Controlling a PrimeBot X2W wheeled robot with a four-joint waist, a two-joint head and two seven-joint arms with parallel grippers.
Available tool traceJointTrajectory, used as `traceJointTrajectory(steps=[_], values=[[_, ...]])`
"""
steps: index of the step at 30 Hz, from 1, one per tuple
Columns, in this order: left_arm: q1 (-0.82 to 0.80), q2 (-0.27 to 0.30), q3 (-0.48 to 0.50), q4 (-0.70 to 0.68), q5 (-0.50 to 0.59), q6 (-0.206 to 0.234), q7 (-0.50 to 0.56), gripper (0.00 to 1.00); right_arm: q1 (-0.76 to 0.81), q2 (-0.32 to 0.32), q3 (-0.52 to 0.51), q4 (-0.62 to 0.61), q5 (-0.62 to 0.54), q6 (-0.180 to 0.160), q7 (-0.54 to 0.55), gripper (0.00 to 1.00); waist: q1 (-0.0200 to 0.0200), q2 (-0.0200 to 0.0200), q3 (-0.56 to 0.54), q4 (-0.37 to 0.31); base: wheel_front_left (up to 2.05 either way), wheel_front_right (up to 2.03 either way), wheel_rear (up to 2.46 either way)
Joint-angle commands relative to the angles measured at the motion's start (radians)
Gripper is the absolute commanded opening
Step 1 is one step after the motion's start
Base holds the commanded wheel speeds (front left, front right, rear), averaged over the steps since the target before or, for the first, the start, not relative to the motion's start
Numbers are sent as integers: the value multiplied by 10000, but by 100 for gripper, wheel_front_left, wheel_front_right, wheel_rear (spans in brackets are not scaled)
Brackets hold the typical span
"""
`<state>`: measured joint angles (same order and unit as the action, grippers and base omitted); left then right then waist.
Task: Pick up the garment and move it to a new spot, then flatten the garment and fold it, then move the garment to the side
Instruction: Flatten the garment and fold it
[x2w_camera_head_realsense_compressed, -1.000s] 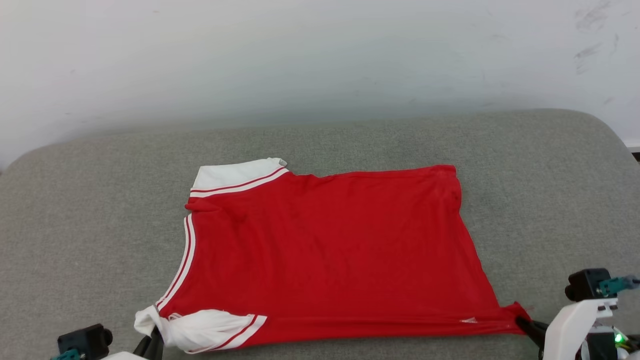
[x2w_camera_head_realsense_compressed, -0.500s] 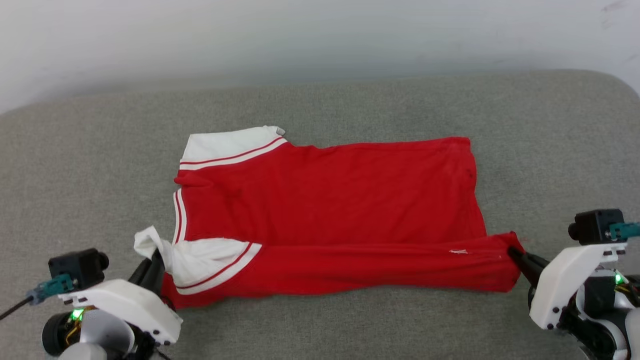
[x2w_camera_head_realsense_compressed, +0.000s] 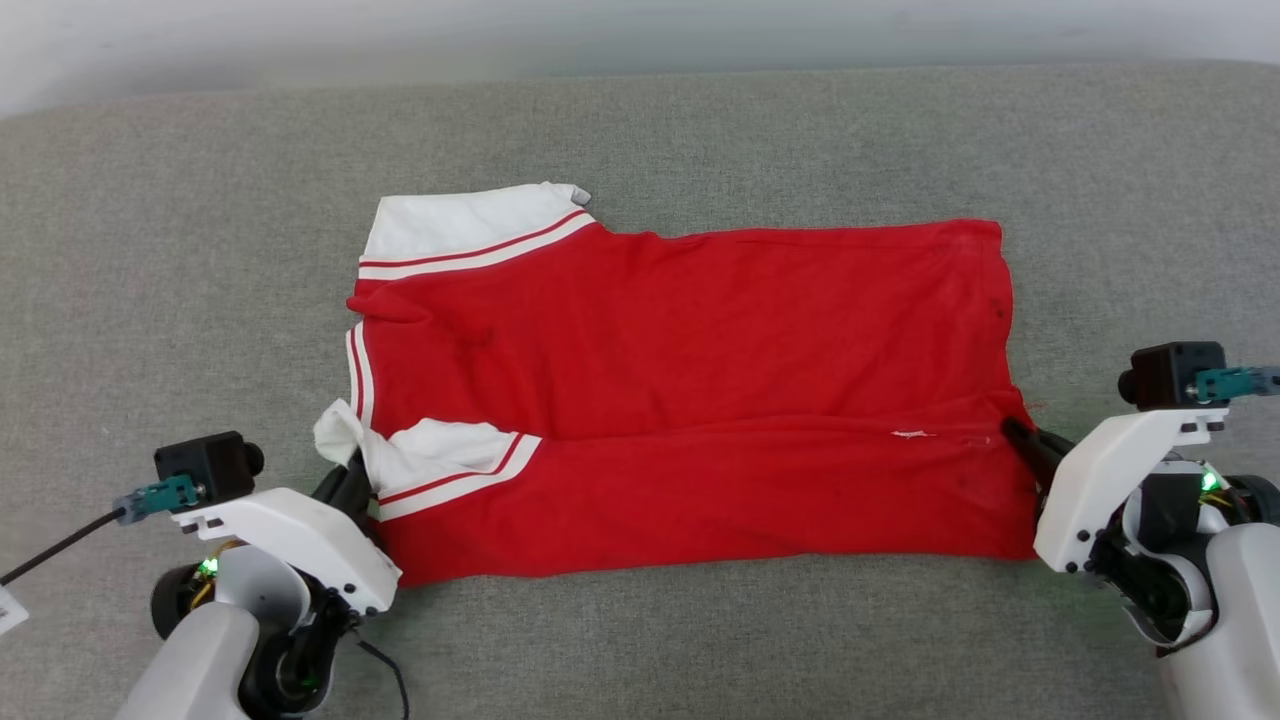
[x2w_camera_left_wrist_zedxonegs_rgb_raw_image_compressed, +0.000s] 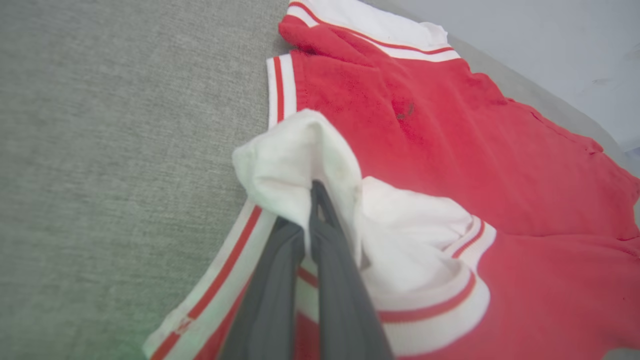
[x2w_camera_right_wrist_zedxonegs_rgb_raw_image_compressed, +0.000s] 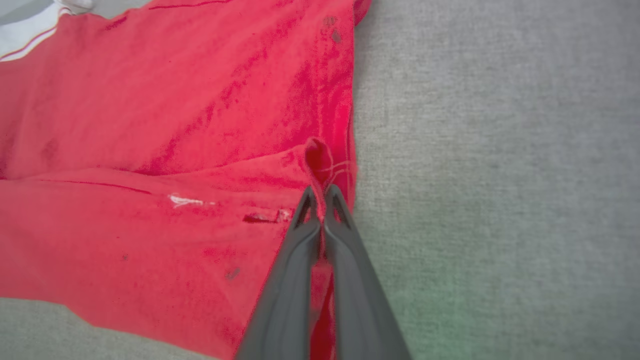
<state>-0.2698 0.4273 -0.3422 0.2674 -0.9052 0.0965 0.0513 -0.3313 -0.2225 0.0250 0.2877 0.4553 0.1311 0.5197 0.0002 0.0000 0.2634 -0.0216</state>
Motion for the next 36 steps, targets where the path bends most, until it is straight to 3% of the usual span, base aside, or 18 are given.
traceJointTrajectory(steps=[1, 2, 3, 4, 13, 17, 21, 27, 36], values=[[-235, -200, -4, 403, -217, -249, -27, 41, -227, -98, 213, 381, -5, -7, -226, 75, -2, 0, 31, 8, 0, 0, 0], [-235, -200, -4, 403, -217, -249, -27, 41, -227, -98, 213, 381, -5, -7, -226, 75, -2, 0, 31, 8, 0, 0, 0], [-289, -283, -7, 563, -318, -364, -21, 66, -295, -113, 304, 531, 20, -7, -350, 100, -2, 0, 33, 10, 0, 0, 0], [-333, -346, -5, 730, -383, -454, -38, 100, -346, -113, 387, 691, 66, -7, -502, 100, -2, 0, 28, 15, 0, 0, 0], [-170, -407, 165, 1609, -702, -902, -360, 100, -103, -489, 1228, 1170, 621, -7, -2431, 100, -2, 0, -615, 48, 0, 0, 0], [-20, -88, 147, 1567, -462, -687, -305, 100, 115, -979, 1662, 912, 65, -7, -3950, 100, -2, 0, -1053, 7, 0, 0, 0], [148, 449, 47, 1284, -103, -142, 58, 100, 369, -974, 1666, 755, -521, -7, -5363, 100, -2, 0, -1399, -140, 0, 0, 0], [647, 1531, -169, -97, -471, 368, 2279, 100, 1002, -530, 1471, 15, -1126, -7, -6435, 100, -2, 0, -1647, -542, 0, 0, 0], [1415, 2797, -182, -1212, -1320, 1010, 4918, 100, 1762, 103, 1110, -1143, -1510, -7, -6258, 100, -2, 0, -1351, -1242, 0, 0, 0]])
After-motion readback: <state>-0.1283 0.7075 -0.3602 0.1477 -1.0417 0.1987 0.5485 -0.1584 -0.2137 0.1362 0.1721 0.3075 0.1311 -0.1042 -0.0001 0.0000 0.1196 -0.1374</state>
